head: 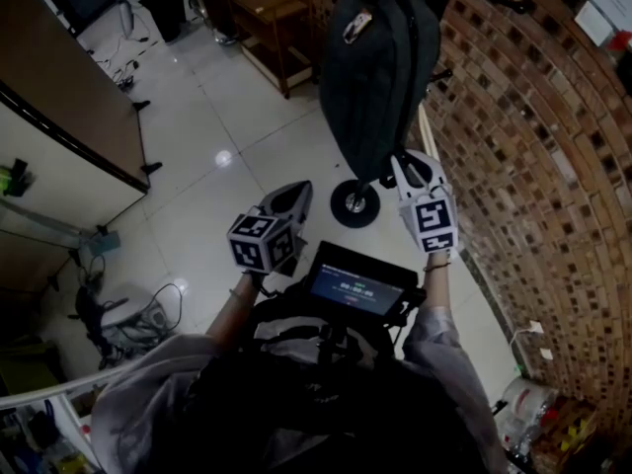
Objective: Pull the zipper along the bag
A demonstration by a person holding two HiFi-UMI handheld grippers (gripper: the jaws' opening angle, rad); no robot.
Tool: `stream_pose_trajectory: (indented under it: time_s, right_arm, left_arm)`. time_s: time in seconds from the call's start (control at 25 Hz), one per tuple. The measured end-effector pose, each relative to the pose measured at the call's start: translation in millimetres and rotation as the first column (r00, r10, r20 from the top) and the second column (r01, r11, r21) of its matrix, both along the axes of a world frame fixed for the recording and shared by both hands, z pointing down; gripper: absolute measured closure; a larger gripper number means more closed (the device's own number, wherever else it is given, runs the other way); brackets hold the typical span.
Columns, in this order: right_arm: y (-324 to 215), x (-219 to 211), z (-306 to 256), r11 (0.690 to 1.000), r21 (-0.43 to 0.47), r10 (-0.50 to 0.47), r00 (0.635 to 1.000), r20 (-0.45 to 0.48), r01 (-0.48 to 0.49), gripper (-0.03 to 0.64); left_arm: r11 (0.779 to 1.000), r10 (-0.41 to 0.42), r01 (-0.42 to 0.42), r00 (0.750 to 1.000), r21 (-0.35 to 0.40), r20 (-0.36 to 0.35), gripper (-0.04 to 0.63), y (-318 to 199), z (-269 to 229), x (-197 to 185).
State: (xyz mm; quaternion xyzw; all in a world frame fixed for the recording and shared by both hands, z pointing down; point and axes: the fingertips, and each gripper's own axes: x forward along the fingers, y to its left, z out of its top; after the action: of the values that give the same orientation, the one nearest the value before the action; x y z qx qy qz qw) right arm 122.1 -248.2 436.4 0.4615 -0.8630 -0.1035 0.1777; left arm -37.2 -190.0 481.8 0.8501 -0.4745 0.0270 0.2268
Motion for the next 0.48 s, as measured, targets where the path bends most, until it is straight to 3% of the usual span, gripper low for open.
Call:
stream_pose_trajectory:
  time_s: [0.24,0.48]
  right_arm:
    - [8.3,13.4,-10.0,0.997,0.069,0.049,0.998,-0.047,-0.045,0.577]
    - [16.7,12.1,-25.7,0.983,0.183,0.009,0.998,-0.07,0.004,0.575]
  left_arm:
    - [1.0,0.011,-0.011,1.0,0.005,-0.01,0.594,-3.6,-2.2,-3.8]
    - [0.997,0.076,-0.075,0.997,0.034,-0.006,0.594,-10.5,-10.3,12.1]
